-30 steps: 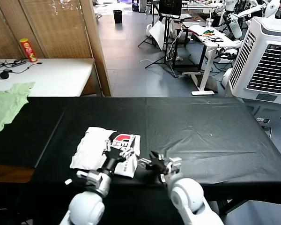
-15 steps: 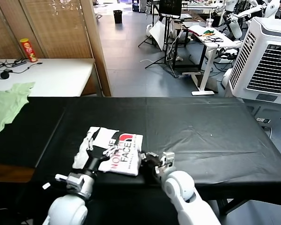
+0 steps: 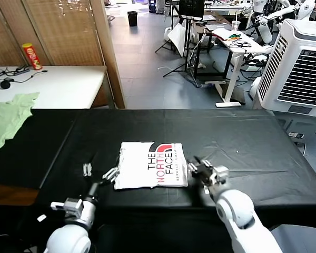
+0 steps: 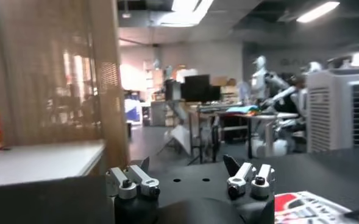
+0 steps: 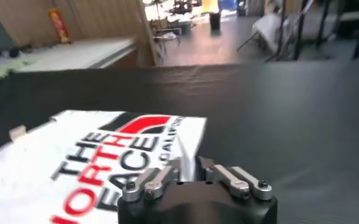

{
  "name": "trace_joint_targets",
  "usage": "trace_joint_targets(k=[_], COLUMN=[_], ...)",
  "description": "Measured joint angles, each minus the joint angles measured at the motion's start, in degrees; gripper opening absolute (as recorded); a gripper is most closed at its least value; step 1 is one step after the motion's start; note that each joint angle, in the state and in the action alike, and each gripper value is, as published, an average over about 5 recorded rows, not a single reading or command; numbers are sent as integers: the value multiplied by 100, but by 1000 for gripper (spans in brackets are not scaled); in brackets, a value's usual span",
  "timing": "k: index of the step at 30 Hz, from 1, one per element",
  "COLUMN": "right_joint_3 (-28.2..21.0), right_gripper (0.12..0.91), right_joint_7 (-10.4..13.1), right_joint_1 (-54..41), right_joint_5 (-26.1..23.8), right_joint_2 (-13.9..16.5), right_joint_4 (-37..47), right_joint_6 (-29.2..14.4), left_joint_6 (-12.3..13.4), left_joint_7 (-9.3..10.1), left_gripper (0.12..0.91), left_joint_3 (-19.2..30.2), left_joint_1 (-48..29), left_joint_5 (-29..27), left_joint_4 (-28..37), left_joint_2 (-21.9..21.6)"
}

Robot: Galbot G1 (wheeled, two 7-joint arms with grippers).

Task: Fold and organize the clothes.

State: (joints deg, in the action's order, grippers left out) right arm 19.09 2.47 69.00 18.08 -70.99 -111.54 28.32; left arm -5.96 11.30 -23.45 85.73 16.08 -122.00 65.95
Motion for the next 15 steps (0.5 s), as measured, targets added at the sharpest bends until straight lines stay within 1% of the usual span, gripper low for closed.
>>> trace_joint_targets(k=[3,5,6,8,11,15], right_joint_3=[193,317,375,494,676,936], right_gripper=[683,756,777,792,797,798], right_joint_7=[171,245,276,353,477,635], right_joint_1=[591,1065,1314,1819,2521,3390], right_joint_5=[-387,-631,-756,-1007,-1318,-1595], right_joint_2=[-12,-42,-62,-109,-180,-252], right_joint_4=[-408,-659,-776,-989,-1267,-1633], right_joint_6=[-541,-959,-1176,-1613,-2218,-2797], left_joint_6=[-111,-114,-109,-113,-194,-305], left_joint_7=[109,135,155,200,245,316], left_gripper=[798,798,798,798,798,798], left_joint_3=[10,-1,-7,-15,-17,-22], left_joint_1=[154,277,343,479,704,1036], left_joint_5=[44,79,108,187,333,473], left_joint_4=[-97,-173,-213,-294,-421,-577], left_joint_2=[-67,-131,-166,-240,-346,-467])
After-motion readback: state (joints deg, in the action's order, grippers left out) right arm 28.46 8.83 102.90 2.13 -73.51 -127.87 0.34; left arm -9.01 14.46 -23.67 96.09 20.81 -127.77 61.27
